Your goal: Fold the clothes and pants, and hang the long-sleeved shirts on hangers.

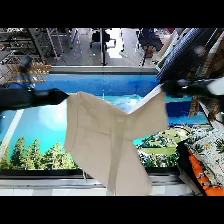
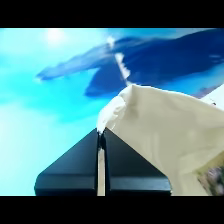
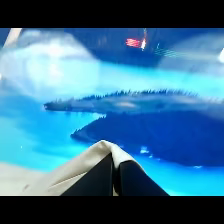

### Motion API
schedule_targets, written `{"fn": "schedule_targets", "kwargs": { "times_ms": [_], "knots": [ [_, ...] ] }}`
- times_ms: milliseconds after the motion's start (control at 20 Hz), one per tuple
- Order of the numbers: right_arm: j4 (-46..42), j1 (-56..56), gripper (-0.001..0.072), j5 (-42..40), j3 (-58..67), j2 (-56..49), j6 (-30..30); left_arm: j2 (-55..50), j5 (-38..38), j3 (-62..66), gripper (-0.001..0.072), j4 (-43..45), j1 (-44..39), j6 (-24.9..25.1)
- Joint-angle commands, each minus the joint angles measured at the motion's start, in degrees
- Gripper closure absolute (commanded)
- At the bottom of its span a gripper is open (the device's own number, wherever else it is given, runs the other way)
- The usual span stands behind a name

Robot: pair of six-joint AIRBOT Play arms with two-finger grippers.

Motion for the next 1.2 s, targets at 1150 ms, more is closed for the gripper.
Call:
{"fn": "schedule_targets", "kwargs": {
  "times_ms": [1150],
  "knots": [
    [2.97,0.00,0.0697,1.42,-1.18,46.05,-9.29,30.86,13.51,15.85,0.0694,-7.19,8.85,8.20]
  ]
}}
